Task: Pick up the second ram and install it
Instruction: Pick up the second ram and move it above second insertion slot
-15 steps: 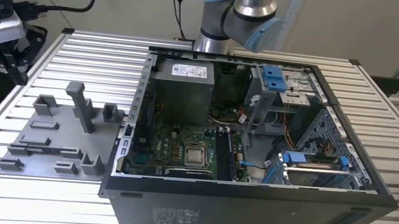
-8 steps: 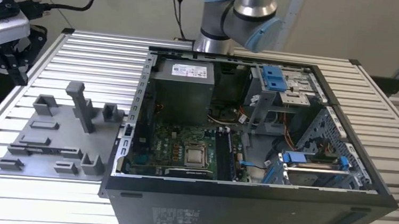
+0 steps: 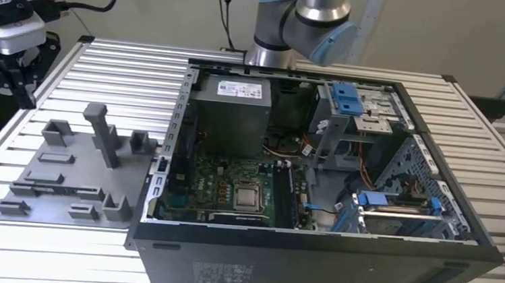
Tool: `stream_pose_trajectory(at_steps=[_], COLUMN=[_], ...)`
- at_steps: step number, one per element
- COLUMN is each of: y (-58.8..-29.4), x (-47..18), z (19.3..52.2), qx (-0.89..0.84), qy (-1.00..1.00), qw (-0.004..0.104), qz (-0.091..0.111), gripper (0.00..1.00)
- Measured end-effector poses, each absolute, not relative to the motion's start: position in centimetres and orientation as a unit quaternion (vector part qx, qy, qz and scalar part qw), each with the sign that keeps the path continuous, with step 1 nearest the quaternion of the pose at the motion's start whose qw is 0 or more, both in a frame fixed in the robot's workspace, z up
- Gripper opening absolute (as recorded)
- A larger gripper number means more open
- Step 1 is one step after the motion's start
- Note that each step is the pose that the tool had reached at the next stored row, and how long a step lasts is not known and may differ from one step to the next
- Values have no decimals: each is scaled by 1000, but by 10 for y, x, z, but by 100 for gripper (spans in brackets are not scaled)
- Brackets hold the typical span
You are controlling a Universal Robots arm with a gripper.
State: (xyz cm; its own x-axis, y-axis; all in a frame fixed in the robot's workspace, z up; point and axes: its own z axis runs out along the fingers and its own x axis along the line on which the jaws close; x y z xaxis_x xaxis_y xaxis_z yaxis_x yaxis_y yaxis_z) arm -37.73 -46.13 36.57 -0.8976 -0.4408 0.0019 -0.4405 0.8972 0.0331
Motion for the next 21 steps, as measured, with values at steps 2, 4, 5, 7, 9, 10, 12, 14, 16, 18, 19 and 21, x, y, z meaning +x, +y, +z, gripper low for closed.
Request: stream_pose_trajectory(at_steps=[2, 4, 5, 7, 9, 10, 12, 14, 16, 18, 19, 21], y=[-461, -461, -461, -461, -461, -461, -461, -461, -461, -461, -461, -461], x=[-377, -378, -378, -378, -378, -378, -378, -378, -378, -378, -378, -378], z=[365, 365, 365, 365, 364, 364, 364, 364, 363, 363, 363, 363], qx=[237, 248, 253, 264, 275, 280, 291, 302, 313, 323, 328, 339], qy=[-971, -969, -967, -964, -961, -960, -957, -953, -950, -946, -944, -941], qw=[4, 2, 2, 1, 0, -1, -2, -2, -3, -4, -5, -6], qz=[-15, -14, -14, -14, -13, -13, -13, -12, -12, -11, -11, -10], gripper=[11, 11, 11, 11, 11, 11, 11, 11, 11, 11, 11, 11])
